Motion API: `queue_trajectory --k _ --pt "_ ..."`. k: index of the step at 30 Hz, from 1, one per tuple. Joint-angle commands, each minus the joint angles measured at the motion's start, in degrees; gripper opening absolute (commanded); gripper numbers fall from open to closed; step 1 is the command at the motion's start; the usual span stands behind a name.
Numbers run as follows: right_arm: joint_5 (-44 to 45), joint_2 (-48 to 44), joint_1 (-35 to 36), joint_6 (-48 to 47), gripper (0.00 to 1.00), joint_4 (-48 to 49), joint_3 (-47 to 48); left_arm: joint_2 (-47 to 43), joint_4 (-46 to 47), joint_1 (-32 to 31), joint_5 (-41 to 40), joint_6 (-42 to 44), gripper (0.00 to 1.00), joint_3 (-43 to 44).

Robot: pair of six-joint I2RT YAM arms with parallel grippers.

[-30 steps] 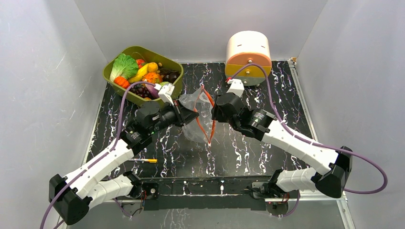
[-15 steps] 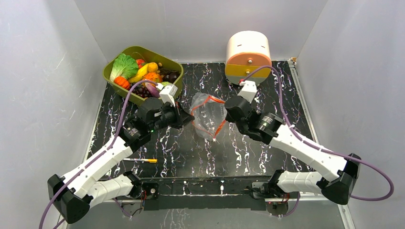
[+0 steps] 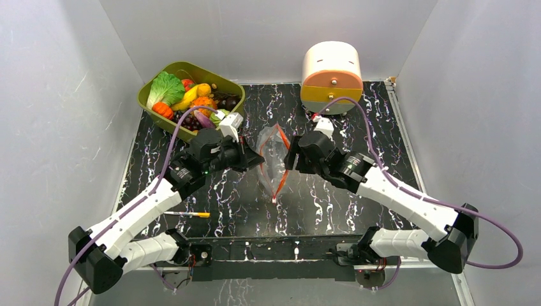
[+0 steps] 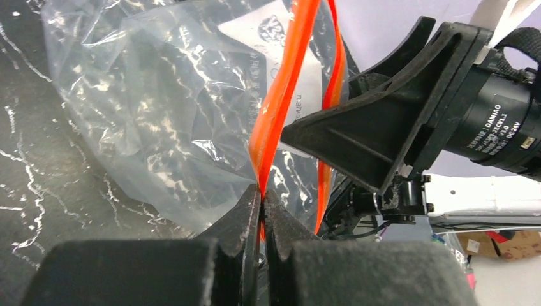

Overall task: Place the food in the zip-top bag and seal the zipper
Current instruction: Unzip the zipper food storage bag.

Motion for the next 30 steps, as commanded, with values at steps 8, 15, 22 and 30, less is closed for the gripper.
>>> queue_trajectory --k 8,15,22,30 --pt "7.39 7.83 5.39 3.76 0.7 -8.32 15.54 2.01 5.46 -0.17 4.29 -5.0 0.0 0.8" --pt "19.1 13.56 8.14 7.74 0.56 -19.79 22.53 1.42 4.98 -0.22 2.54 -6.46 0.0 0.17" --pt "25.75 11.97 8.53 9.32 0.37 -26.94 25.64 1.53 -0.88 -0.22 -2.29 -3.87 0.0 2.2" --pt "25.75 8.11 8.53 8.01 0.25 -27.16 24.21 1.61 -3.87 -0.2 -4.38 -1.87 0.0 3.37"
